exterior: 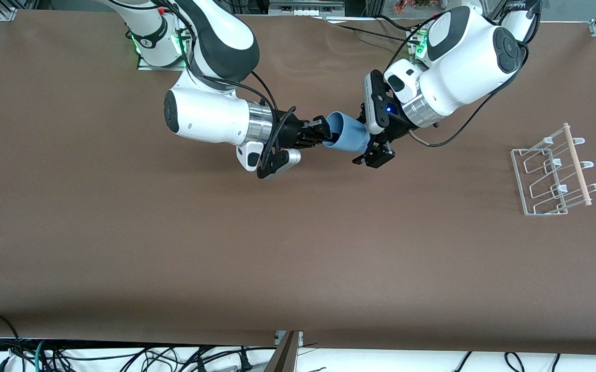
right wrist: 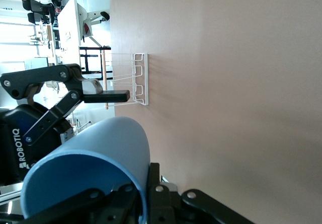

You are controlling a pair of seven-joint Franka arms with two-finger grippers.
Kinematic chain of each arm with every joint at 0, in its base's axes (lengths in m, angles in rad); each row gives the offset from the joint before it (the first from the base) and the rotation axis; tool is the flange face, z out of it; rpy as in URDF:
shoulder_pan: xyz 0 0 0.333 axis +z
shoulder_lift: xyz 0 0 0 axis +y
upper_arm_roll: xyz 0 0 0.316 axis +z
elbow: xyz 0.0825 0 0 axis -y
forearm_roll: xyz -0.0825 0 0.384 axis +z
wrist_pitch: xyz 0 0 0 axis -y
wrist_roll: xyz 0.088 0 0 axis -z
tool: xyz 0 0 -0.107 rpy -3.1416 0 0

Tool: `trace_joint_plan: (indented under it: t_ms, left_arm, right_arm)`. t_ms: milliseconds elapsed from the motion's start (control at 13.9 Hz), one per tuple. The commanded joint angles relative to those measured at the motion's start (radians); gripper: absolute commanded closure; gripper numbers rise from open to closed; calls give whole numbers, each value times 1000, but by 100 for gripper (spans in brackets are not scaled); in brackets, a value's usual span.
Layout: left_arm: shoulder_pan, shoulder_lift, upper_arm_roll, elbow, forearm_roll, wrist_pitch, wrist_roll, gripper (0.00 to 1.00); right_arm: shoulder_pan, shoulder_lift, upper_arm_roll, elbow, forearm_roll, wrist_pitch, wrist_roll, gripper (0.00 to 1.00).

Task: Transfer cup to left arm and place on rack
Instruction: 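Grasp the cup rim with the left gripper beside the right gripper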

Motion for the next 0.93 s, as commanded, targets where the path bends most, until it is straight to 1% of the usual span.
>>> trace_joint_plan:
  t_ms: [0,72,144,215,287,502,574,646,718,861]
  left_arm:
    - [2,-26,-4,-30,-13,26,-11,0]
    - [-1,-25,-7,-27,-13,26,-11,21]
    - [-2,-25,-8,-27,-13,26,-15,67]
    - [-2,-25,-10,-28,-15,26,-33,98]
    - [-2,-21,-10,-29,-13,25,-47,100]
    - [-2,-21,-10,-24,-12,23,-61,100]
    - [-2,-21,-10,-22,-12,19,-60,100]
    - [2,-21,-8,-21,-13,13,-55,100]
    - [10,-21,-5,-21,-13,2,-55,100]
    - [18,-21,25,-16,-12,-65,-55,100]
  right_arm:
    - [11,7,-3,21,22,-4,5,100]
    - [11,7,-3,21,22,-6,5,100]
    - [11,6,-3,21,22,-4,5,100]
    - [11,7,-3,21,22,-4,5,100]
    - [11,6,-3,21,22,-4,5,100]
    - [10,3,-4,21,22,-4,5,100]
    - [10,3,-4,21,22,-4,3,70]
    - [8,0,-4,22,19,-6,-5,4]
    - [8,-2,-4,21,20,-7,-5,0]
    - [7,-16,-6,21,20,-19,-5,0]
